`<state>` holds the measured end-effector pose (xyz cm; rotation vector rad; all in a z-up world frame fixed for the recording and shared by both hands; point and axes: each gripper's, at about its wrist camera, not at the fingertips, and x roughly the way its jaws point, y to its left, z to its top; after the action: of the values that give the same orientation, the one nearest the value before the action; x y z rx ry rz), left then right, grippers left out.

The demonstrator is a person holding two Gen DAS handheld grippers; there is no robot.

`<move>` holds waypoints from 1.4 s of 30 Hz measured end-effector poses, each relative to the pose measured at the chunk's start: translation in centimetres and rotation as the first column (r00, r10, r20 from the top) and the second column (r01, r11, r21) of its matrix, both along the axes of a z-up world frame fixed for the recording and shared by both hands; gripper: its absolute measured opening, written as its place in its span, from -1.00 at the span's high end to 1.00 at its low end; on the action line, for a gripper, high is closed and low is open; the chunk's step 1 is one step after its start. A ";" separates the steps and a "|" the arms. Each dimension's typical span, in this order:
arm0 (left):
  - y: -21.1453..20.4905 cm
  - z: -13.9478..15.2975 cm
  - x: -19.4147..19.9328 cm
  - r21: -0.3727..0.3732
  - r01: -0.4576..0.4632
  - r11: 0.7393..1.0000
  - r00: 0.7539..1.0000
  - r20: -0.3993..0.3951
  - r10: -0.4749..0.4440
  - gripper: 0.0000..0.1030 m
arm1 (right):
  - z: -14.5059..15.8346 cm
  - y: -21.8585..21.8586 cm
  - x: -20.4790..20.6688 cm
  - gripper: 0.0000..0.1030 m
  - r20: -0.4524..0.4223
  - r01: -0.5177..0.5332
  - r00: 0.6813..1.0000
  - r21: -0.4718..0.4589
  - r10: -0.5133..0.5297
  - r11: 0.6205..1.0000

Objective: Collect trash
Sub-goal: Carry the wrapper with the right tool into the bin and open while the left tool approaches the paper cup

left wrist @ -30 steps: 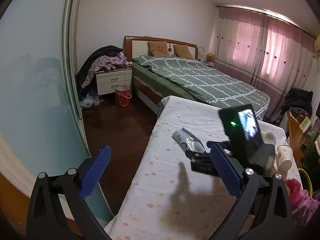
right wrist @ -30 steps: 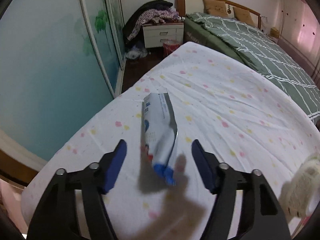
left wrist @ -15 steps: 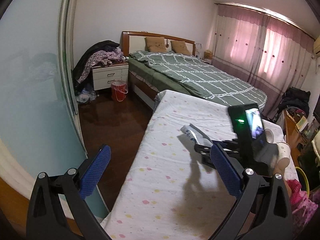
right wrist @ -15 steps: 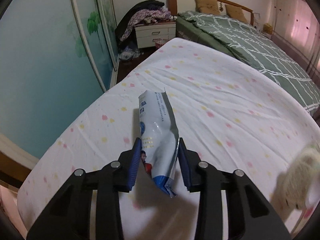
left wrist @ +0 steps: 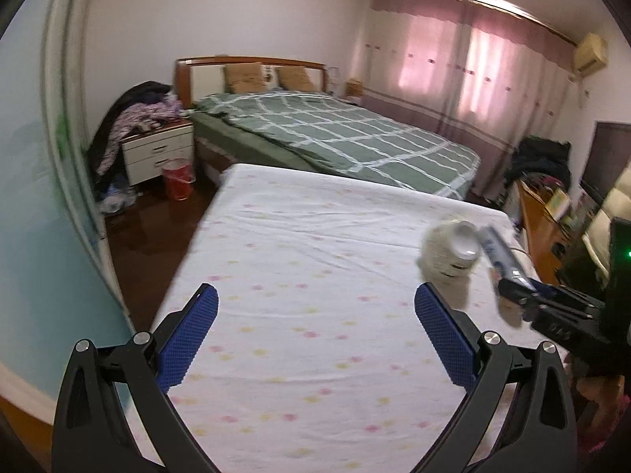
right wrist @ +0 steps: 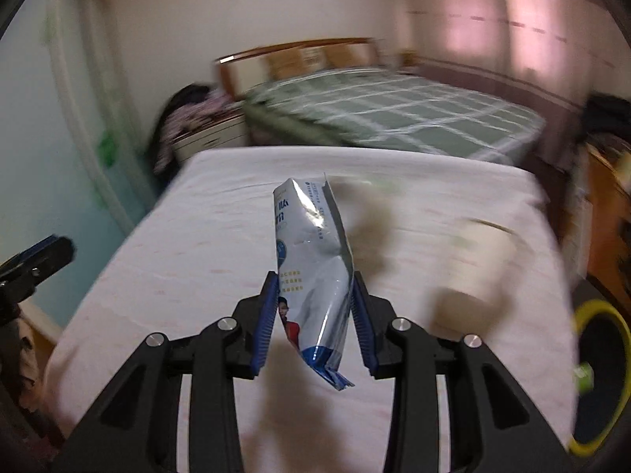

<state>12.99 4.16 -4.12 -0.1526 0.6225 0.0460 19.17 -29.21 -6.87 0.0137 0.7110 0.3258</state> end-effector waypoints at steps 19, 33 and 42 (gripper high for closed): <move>-17.9 -1.3 5.9 0.048 0.349 0.936 0.936 -0.074 -0.345 -0.91 | -3.6 -26.4 -3.1 0.31 -0.037 0.722 0.691 0.006 -0.722 0.691; -25.1 -2.8 9.8 0.091 0.478 0.873 0.875 -0.130 -0.466 -0.91 | -5.9 -28.9 -2.7 -0.15 -0.071 0.787 0.616 0.007 -0.784 0.617; -27.0 -3.8 12.2 0.098 0.486 0.869 0.869 -0.161 -0.468 -0.91 | -5.6 -28.4 -2.9 -0.20 -0.071 0.781 0.623 0.013 -0.779 0.624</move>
<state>25.17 -22.82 -7.89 0.1430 0.7744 -0.3860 16.29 -57.62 -12.50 0.3739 0.6909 -0.5193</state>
